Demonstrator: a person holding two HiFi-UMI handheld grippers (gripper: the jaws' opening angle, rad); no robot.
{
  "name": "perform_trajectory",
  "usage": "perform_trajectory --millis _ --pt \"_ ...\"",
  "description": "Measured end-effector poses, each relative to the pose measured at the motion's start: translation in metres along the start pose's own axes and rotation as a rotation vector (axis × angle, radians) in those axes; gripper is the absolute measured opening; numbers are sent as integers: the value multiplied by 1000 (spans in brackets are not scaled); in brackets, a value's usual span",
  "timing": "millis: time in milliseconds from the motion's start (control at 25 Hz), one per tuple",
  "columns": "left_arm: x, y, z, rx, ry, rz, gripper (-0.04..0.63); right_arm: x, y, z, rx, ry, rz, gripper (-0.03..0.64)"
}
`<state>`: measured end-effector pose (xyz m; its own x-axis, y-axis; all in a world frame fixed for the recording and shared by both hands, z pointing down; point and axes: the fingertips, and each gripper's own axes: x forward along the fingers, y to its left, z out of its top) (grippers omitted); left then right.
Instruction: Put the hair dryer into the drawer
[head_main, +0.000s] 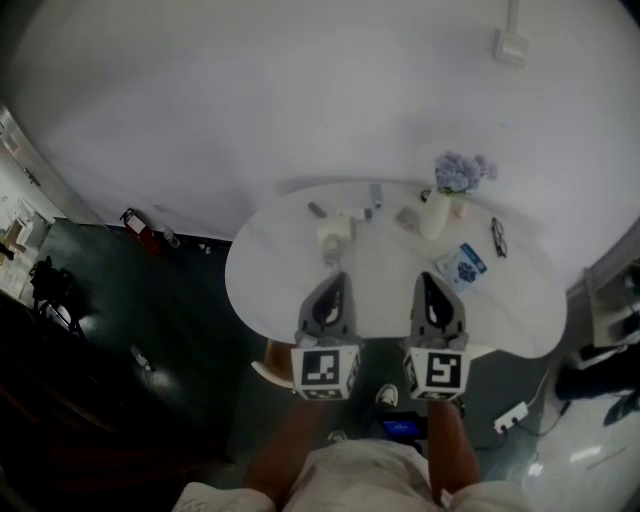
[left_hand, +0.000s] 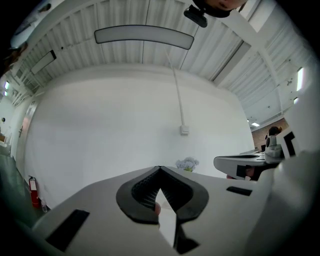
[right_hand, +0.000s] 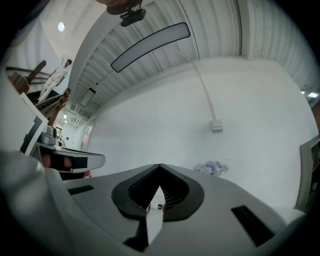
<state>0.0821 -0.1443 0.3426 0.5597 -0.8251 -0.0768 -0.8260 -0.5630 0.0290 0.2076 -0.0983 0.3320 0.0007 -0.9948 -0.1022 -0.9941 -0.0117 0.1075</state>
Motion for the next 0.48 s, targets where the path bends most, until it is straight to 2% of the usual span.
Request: perform_trajectory --millis 240,480 --pt "61 -7 0 3 -3 56 0 51 -45 -7 19 -10 43 0" --pt "98 -4 0 13 10 114 0 87 -69 -14 44 -9 94 0"
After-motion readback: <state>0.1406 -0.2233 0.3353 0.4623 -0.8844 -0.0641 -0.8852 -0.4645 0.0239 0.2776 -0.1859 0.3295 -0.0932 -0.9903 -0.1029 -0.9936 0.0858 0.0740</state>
